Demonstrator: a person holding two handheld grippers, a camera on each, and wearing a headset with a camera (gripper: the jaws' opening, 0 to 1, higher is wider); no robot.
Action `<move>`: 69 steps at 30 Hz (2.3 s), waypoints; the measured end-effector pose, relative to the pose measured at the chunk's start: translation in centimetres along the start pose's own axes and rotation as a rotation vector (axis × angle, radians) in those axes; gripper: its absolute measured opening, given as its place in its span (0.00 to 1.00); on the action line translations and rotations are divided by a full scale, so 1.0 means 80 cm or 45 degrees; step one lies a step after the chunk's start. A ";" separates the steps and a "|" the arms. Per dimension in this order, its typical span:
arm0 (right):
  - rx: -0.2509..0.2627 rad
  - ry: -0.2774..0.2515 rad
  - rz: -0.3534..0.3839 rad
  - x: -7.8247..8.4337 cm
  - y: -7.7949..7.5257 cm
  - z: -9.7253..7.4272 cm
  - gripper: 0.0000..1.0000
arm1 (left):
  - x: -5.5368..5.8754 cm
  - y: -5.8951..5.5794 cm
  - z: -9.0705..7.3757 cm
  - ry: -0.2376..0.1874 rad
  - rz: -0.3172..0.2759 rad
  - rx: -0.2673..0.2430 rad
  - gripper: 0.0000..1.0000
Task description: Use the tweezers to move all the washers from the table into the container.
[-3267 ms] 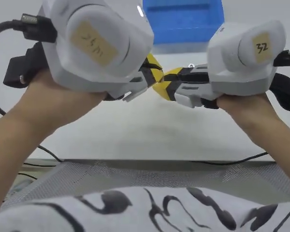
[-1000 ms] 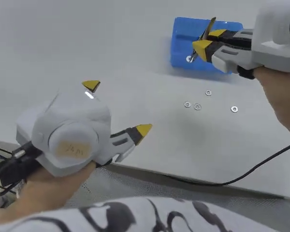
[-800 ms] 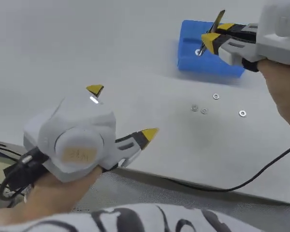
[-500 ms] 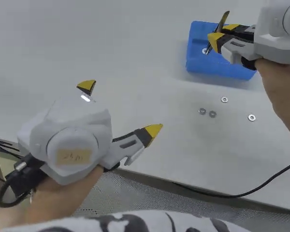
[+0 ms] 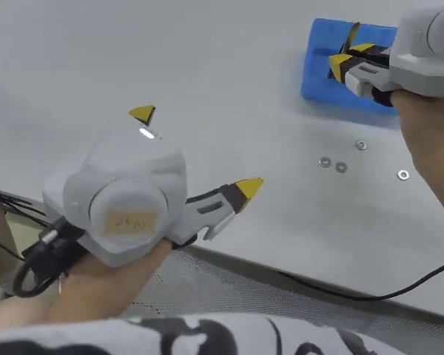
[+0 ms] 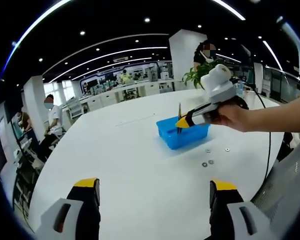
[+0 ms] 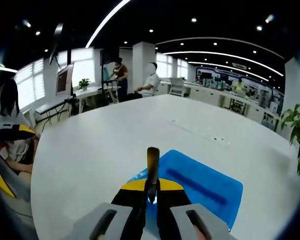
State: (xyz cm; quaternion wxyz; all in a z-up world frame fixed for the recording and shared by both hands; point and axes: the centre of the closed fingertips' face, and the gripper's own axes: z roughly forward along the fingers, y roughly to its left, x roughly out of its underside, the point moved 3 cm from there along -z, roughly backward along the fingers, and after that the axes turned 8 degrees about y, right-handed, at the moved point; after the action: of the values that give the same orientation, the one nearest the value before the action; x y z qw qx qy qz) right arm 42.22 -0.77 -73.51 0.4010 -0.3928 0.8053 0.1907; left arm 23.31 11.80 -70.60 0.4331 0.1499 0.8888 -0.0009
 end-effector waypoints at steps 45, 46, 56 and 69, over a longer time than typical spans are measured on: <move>-0.104 -0.059 -0.078 0.035 0.096 -0.100 0.02 | -0.142 -0.115 0.029 -0.183 0.249 0.530 0.32; -0.105 -0.056 -0.082 0.035 0.097 -0.100 0.02 | -0.138 -0.118 0.033 -0.161 0.254 0.552 0.28; -0.107 -0.028 -0.132 0.048 0.100 -0.097 0.02 | -0.128 -0.131 0.062 -0.051 0.334 0.646 0.10; -0.157 0.012 -0.116 0.067 0.100 -0.086 0.05 | -0.112 -0.142 0.073 0.016 0.661 0.779 0.00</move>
State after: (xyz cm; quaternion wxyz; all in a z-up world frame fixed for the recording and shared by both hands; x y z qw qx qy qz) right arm 30.58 -2.66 -73.67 0.3805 -0.4539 0.7752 0.2196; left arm 29.94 -2.14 -68.81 0.3489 0.4915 0.7827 -0.1551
